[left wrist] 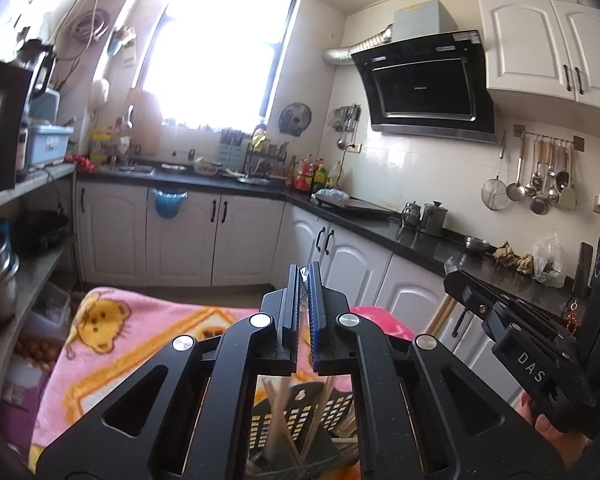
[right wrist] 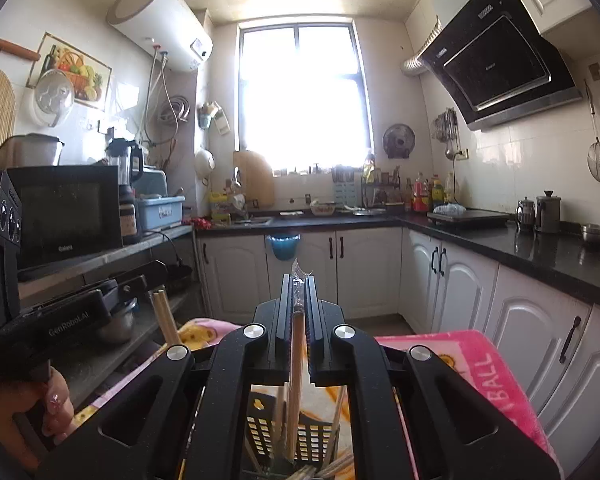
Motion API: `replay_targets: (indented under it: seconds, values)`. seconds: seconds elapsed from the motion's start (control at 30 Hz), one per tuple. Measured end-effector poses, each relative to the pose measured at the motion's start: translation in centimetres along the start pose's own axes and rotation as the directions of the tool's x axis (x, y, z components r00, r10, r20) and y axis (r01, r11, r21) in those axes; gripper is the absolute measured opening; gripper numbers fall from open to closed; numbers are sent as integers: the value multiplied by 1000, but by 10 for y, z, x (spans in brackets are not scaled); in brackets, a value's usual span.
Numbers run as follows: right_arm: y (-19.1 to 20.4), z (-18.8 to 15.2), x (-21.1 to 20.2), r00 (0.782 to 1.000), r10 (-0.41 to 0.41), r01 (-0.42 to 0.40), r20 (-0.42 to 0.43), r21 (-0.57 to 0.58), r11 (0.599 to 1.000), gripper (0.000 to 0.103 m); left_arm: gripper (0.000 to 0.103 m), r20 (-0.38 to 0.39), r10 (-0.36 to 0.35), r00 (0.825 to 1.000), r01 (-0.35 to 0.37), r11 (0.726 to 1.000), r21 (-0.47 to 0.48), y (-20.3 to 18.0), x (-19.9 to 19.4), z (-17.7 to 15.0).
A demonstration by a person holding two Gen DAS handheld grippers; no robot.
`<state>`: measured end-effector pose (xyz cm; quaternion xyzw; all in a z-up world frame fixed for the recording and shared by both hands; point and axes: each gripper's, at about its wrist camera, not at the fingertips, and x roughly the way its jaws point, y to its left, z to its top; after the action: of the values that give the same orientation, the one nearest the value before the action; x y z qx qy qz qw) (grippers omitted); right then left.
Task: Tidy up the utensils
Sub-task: 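Lower the left tool's chopstick into the caddy while the right tool lowers its chopstick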
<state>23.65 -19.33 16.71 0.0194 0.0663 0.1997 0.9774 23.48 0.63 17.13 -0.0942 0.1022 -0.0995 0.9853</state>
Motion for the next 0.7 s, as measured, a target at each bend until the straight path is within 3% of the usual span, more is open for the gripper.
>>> replay_targets:
  seconds: [0.43,0.7]
  values:
    - [0,-37,15,993,5,0,-121,43,999,7,2,-124,-6,992,-1,999,-52,19,17,-37]
    - [0,-48,6,986,5,4,-166,51,999,21,2,-203,-26,979,20,999,-34,14,12,-52]
